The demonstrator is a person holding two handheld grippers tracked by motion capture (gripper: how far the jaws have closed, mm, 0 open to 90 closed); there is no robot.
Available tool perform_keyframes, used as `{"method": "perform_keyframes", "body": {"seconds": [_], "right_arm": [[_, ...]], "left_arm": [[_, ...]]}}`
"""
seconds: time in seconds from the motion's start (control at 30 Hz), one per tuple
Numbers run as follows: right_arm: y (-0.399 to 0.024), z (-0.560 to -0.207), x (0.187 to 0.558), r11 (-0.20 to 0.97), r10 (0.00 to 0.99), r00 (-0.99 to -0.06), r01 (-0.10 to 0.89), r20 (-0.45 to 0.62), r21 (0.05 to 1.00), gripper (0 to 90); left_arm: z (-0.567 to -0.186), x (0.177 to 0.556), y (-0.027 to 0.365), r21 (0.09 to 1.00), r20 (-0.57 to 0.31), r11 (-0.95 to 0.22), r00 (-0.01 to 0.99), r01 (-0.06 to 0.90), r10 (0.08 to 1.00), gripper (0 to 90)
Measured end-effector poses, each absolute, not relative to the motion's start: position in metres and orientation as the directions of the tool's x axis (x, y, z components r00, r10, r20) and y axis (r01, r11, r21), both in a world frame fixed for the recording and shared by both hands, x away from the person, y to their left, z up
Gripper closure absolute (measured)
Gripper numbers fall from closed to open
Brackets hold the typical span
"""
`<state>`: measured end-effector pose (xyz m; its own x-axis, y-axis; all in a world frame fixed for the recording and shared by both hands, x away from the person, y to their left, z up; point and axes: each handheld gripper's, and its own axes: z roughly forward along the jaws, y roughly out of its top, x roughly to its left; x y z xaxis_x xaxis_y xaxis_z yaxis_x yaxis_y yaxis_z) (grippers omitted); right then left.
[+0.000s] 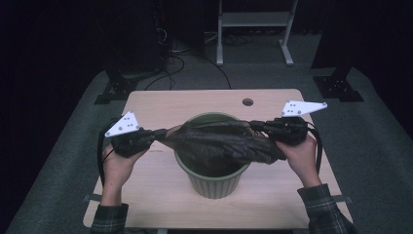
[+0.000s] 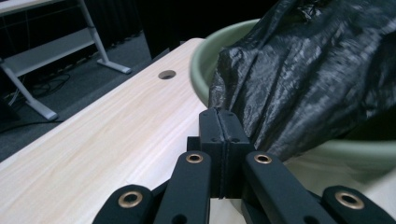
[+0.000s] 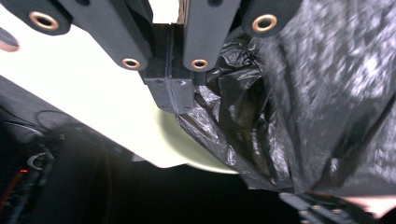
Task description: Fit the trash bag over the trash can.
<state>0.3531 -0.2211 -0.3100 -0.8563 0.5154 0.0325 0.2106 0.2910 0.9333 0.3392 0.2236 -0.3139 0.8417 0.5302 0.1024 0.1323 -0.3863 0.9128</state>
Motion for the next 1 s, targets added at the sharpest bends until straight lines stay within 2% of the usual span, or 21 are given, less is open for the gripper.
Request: {"method": "perform_keyframes", "body": {"seconds": [0.3, 0.43, 0.63, 0.9, 1.0], "right_arm": [[-0.216, -0.326, 0.384, 0.277, 0.588, -0.808, 0.235, 0.028, 0.932, 90.0], [-0.21, -0.34, 0.4, 0.301, 0.627, -0.777, 0.299, 0.048, 0.905, 90.0], [-0.204, -0.358, 0.401, 0.317, 0.599, -0.796, 0.333, 0.084, 0.888, 90.0], [-0.193, -0.356, 0.412, 0.33, 0.622, -0.778, 0.356, 0.082, 0.874, 90.0], [-0.194, -0.361, 0.418, 0.332, 0.619, -0.779, 0.375, 0.1, 0.865, 90.0]], "left_arm": [[-0.322, 0.372, 0.214, 0.904, 0.095, -0.394, 0.82, 0.168, 0.565, 89.9], [-0.335, 0.386, 0.213, 0.88, 0.065, -0.414, 0.803, 0.233, 0.592, 89.9], [-0.35, 0.383, 0.215, 0.879, 0.017, -0.4, 0.822, 0.259, 0.57, 90.0], [-0.352, 0.389, 0.227, 0.855, 0.037, -0.421, 0.774, 0.303, 0.632, 90.0], [-0.359, 0.385, 0.237, 0.863, 0.004, -0.397, 0.781, 0.312, 0.624, 90.0]]}}
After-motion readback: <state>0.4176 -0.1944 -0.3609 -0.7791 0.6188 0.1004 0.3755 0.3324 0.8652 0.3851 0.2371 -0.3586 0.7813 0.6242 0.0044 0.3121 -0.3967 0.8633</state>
